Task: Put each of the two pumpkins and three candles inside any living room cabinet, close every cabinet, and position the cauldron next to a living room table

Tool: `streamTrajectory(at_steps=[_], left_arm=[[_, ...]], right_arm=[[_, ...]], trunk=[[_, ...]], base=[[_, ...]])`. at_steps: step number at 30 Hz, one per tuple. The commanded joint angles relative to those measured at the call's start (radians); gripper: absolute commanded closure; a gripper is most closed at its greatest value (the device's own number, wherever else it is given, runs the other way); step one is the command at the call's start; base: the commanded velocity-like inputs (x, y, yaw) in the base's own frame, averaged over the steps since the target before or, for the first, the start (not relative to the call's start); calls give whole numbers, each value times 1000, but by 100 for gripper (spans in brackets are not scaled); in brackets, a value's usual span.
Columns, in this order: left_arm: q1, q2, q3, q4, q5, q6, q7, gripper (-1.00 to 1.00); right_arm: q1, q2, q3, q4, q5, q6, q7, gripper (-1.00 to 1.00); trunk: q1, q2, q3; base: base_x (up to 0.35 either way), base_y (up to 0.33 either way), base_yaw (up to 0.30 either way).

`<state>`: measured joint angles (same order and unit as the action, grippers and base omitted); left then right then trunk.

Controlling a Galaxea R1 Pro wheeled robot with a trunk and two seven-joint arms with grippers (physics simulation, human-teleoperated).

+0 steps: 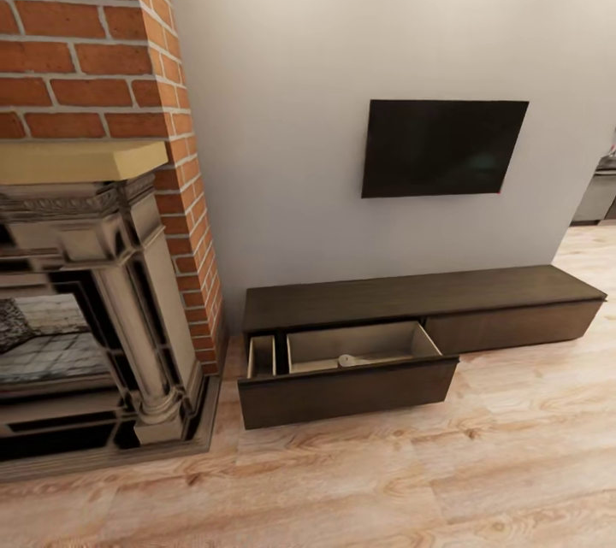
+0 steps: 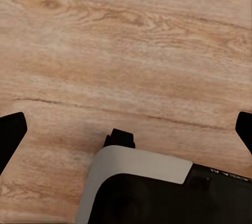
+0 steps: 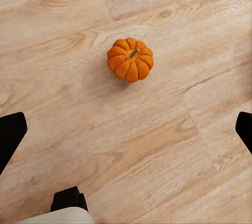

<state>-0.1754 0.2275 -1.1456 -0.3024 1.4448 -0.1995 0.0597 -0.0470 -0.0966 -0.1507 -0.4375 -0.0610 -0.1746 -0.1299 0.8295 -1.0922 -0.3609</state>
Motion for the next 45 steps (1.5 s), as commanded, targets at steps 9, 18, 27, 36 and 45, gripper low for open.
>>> streamTrajectory(at_steps=[9,18,27,36,45], left_arm=[[-1,1,-8,-3,6,-8,6,-100],[-1,0,-8,-3,6,-21,6,-100],[-1,-6,-8,-3,11,-49,6,-100],[-1,-7,-5,-2,15,-50,6,-100],[-1,-7,-5,-2,16,-53,6,-100]], right_arm=[[0,-1,0,0,-6,-5,0,-100],[0,-1,0,0,-5,-9,0,-100],[0,-1,2,0,-5,-18,0,-100],[0,-2,2,8,-4,-18,0,-100],[0,-2,2,12,-3,-19,0,-100]], trunk=[[0,-1,-4],[0,-1,-4],[0,-1,-4],[0,-1,-4],[0,-1,-4]], base=[[0,0,77],[0,0,0],[87,2,0],[278,163,0],[184,149,0]])
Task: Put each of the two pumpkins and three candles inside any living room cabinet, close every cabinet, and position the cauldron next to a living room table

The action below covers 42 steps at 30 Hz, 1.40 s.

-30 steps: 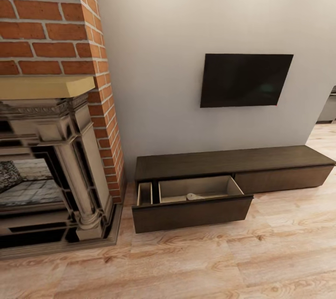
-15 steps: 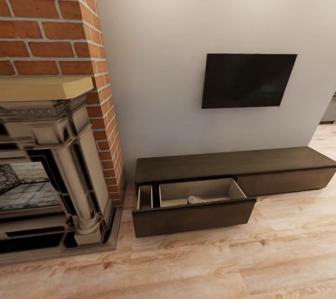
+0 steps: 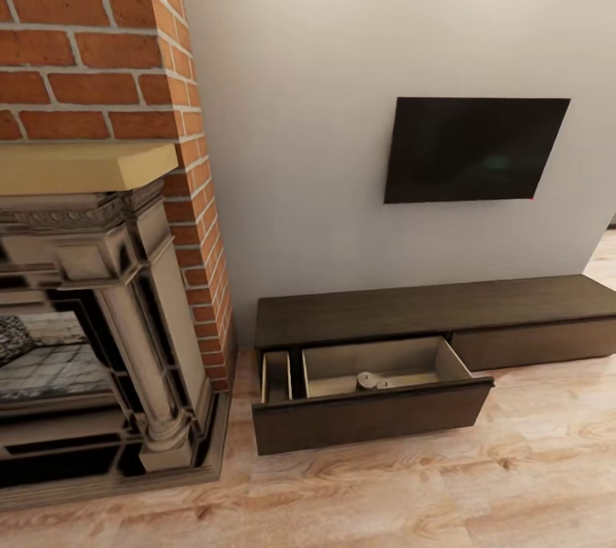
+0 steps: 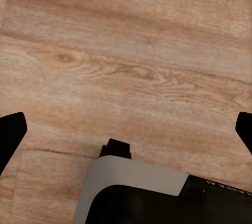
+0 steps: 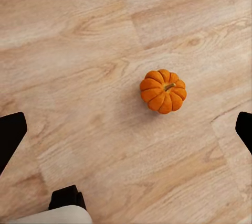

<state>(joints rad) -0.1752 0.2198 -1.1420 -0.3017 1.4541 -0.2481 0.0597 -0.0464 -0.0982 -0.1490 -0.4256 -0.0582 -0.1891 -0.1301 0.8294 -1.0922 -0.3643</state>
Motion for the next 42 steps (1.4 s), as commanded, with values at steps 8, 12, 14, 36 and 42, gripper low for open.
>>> streamTrajectory(at_steps=[8,12,14,36,42], left_arm=[[-1,0,-10,-2,5,-4,6,-100],[-1,0,-10,-2,5,-4,6,-100],[-1,0,-10,-2,6,-4,6,-100],[-1,-7,-13,-2,0,-4,6,-100],[-1,-39,-24,-1,-4,-70,5,-100]], right_arm=[[-1,1,2,1,-5,-3,0,-100],[0,0,3,1,-5,-3,0,-100],[-1,0,3,1,-5,-3,0,-100],[-1,1,3,1,-4,-5,0,-100],[0,4,7,40,8,-78,0,-100]], trunk=[[0,-1,-2],[0,-1,-3],[0,-1,-3],[0,-1,0],[0,-1,0]], base=[[9,-15,125],[120,-129,278],[235,-142,284],[269,-67,-54],[11,-3,-1]])
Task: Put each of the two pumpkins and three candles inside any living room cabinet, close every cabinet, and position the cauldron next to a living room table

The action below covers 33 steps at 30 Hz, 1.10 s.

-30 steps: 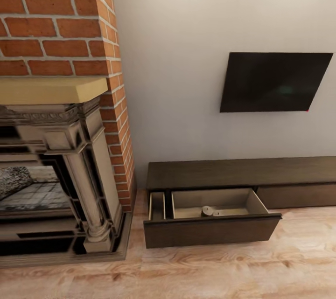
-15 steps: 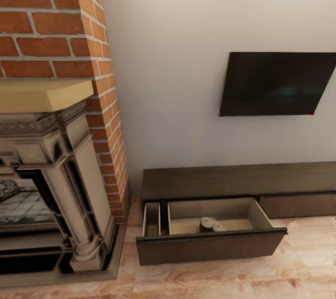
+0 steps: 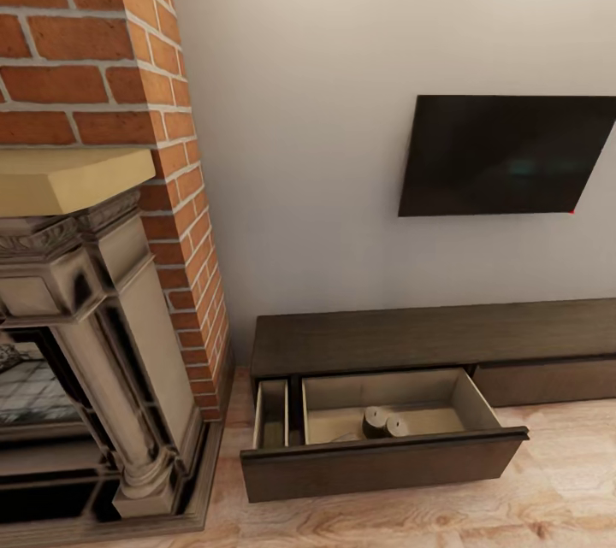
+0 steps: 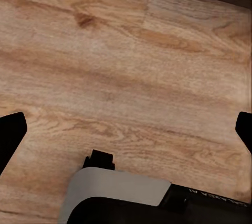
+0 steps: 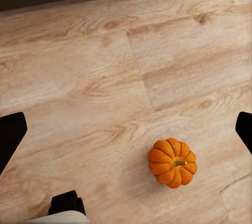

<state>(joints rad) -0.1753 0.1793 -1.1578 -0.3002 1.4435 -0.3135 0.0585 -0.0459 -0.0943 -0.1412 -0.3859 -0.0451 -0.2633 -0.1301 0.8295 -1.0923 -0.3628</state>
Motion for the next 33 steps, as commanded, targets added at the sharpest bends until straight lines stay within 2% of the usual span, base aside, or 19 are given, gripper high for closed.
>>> streamTrajectory(at_steps=[1,7,12,13,18,20,21,22,23,24,25,26,27,28,29,30,31,33], left_arm=[[-1,-2,-9,-2,6,-26,6,-100],[-1,-14,-10,3,6,-70,7,-100],[-1,-18,-9,3,8,-70,7,-100],[-1,-40,-2,5,13,-67,9,-100],[-1,-46,2,25,16,-71,24,-100],[-1,-66,0,36,11,-72,49,-100],[-1,-85,-2,40,4,-72,73,-100],[-3,-101,-3,41,-19,-72,105,-100],[-10,-115,-3,42,-59,-70,142,-100],[-18,-122,-2,42,-85,-68,160,-100],[-40,-139,-2,43,-142,-63,192,-100],[-88,-180,-1,47,-230,-40,229,-100],[-109,-200,-1,48,-254,-21,238,-100],[-134,-224,-1,49,-271,-6,244,-100],[-157,-240,-1,49,-282,4,248,-100],[-186,-254,-1,51,-292,9,251,-100],[-214,-260,-2,52,-298,-8,253,-100],[-259,-254,-2,54,-301,-82,254,-100]], right_arm=[[0,1,0,7,-3,-11,0,-100],[-1,9,-1,20,-1,-29,0,-100],[-1,10,-4,21,-9,-33,0,-100],[-1,10,-4,21,-9,-36,1,-100],[-1,11,-4,21,-12,-39,0,-100],[-1,20,-4,20,-14,-22,-3,-100],[-1,35,-3,11,-13,9,-13,-100],[-1,67,-3,-15,-8,54,-34,-100],[-2,108,-1,-58,5,107,-68,-100],[-2,131,1,-84,17,137,-89,-100],[-1,179,11,-135,61,192,-134,-100],[-15,262,37,-196,213,227,-202,-100],[-45,269,43,-208,279,210,-224,-100],[-102,269,48,-187,315,186,-239,-100],[-165,269,50,-138,329,167,-248,-100],[-258,269,53,-37,315,137,-253,-100],[-335,269,55,62,262,65,-250,-100],[-387,269,56,99,236,0,-229,-100]], trunk=[[0,-1,-1],[0,-1,-1],[0,-1,-1],[0,-1,-1],[0,-1,-1],[0,-1,-1],[0,-1,-1],[0,-1,-1],[0,-1,-1],[0,-1,-1],[0,-1,-1],[0,-1,-1],[0,-1,-1],[0,-1,-1],[0,-1,-1],[0,-1,-1],[0,-1,-1],[0,-1,-1]], base=[[1,0,0],[0,0,0],[0,0,0],[0,0,0],[0,0,0],[0,0,0],[0,0,0],[0,0,0],[0,0,0],[0,0,0],[0,0,0],[0,0,0],[0,0,0],[0,0,0],[0,0,0],[0,0,0],[0,0,0],[0,0,0]])
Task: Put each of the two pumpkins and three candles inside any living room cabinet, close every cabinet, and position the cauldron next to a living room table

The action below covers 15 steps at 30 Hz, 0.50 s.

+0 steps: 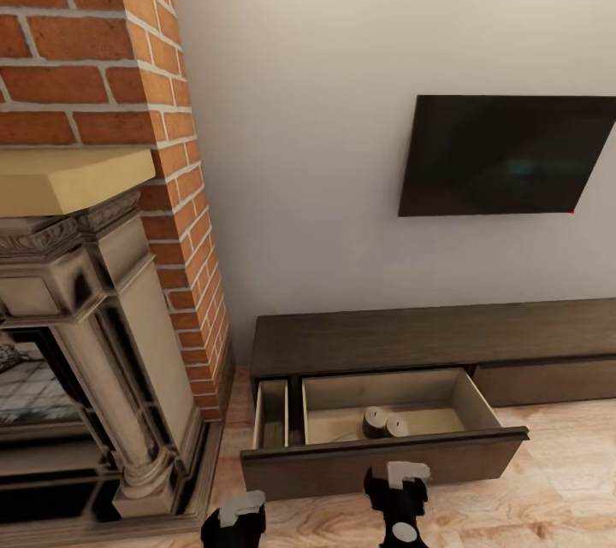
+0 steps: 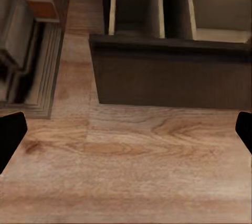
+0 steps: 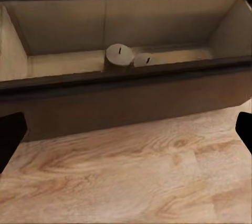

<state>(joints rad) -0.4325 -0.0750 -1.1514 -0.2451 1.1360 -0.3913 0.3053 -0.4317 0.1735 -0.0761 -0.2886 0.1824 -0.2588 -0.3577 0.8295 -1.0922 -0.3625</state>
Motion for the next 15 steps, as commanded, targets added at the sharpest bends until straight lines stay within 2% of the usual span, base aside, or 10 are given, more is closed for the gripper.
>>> streamTrajectory(at_steps=[1,4,10,15], left_arm=[[-13,2,-8,-1,6,-23,7,-100],[-30,4,-8,0,5,-62,8,-100],[-37,6,-8,30,4,-137,8,-100],[-37,1,-9,48,-3,-167,7,-100]], right_arm=[[-17,1,-8,5,10,-12,7,-100],[-40,1,-7,7,22,-22,18,-100],[-49,1,-6,28,25,-45,40,-100],[-50,1,-4,110,27,-92,48,-100]], trunk=[[0,-1,-1],[0,-1,-1],[0,-1,-1],[19,-36,-17]], base=[[0,0,0],[0,0,0],[0,0,0],[0,0,0]])
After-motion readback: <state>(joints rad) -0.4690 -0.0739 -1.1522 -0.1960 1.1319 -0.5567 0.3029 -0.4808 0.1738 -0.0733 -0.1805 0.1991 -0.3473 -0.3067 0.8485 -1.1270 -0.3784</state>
